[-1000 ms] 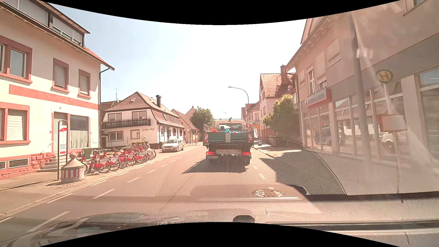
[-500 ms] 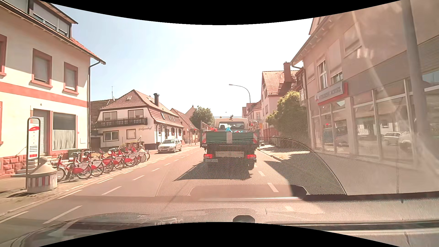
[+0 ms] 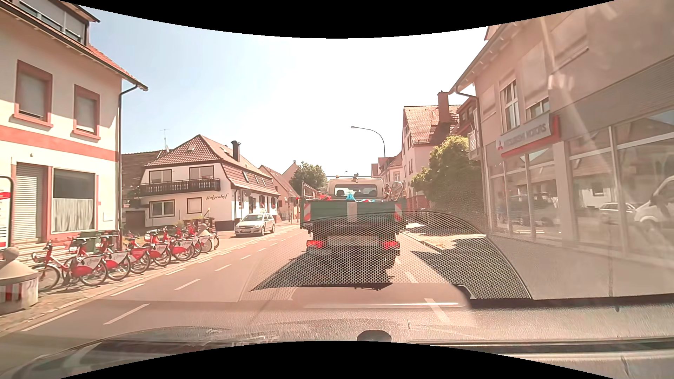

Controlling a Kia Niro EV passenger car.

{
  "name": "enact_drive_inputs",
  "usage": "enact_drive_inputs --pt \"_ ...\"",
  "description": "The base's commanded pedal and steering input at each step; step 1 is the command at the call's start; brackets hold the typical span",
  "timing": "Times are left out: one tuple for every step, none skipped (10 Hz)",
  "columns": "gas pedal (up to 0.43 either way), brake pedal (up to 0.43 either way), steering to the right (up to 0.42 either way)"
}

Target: Follow the waypoints while adhering to traffic rules and regulations

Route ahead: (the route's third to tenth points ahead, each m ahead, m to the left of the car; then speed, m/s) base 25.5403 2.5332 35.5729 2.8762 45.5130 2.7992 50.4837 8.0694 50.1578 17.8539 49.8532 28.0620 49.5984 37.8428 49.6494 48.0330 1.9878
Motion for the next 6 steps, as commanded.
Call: enact_drive_inputs --pt "0.0 0.171 0.013" --pt "0.0 0.171 0.01" --pt "0.0 0.165 0.01" --pt "0.0 0.159 0.01" --pt "0.0 0.159 0.01" --pt "0.0 0.152 0.01"
